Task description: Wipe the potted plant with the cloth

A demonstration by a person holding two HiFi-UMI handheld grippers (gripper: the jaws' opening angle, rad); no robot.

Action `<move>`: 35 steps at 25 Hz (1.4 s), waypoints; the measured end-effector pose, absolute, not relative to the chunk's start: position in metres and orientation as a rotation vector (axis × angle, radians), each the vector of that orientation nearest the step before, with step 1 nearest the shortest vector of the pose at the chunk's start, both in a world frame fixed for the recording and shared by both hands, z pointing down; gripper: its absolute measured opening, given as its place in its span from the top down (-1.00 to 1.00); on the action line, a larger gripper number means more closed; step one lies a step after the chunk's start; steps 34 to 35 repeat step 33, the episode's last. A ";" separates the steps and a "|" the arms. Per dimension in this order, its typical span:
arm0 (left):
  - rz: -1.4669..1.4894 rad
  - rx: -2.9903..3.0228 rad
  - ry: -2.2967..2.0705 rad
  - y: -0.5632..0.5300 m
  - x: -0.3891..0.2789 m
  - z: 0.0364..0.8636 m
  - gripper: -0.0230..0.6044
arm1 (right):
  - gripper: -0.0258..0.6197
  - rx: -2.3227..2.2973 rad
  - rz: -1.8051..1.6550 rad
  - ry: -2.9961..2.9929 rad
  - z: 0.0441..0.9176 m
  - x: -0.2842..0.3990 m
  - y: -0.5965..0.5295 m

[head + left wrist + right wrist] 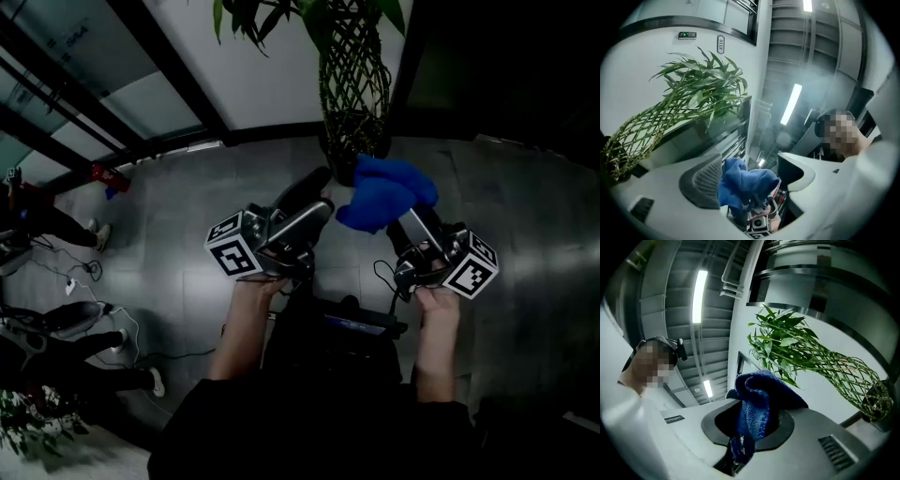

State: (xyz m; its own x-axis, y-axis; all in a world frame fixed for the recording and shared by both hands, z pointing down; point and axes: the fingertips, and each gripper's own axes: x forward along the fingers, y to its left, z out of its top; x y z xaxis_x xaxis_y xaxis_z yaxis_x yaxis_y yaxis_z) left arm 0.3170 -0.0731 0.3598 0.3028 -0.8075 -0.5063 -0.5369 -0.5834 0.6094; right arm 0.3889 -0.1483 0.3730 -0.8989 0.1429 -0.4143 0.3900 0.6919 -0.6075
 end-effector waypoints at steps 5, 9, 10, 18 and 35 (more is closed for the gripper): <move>-1.132 2.211 -1.273 -0.075 0.322 0.371 -0.33 | 0.70 0.460 -1.066 2.557 0.384 0.389 -0.150; -1.102 2.150 -1.291 -0.083 0.323 0.384 -0.32 | 0.70 0.479 -1.070 2.554 0.389 0.389 -0.151; -1.101 2.146 -1.287 -0.083 0.323 0.383 -0.32 | 0.70 0.480 -1.065 2.553 0.388 0.389 -0.151; -1.069 2.197 -1.253 -0.078 0.323 0.359 -0.32 | 0.70 0.421 -1.026 2.556 0.361 0.391 -0.144; -1.067 2.214 -1.185 0.038 0.301 0.354 -0.32 | 0.70 0.340 -1.034 2.580 0.357 0.366 -0.023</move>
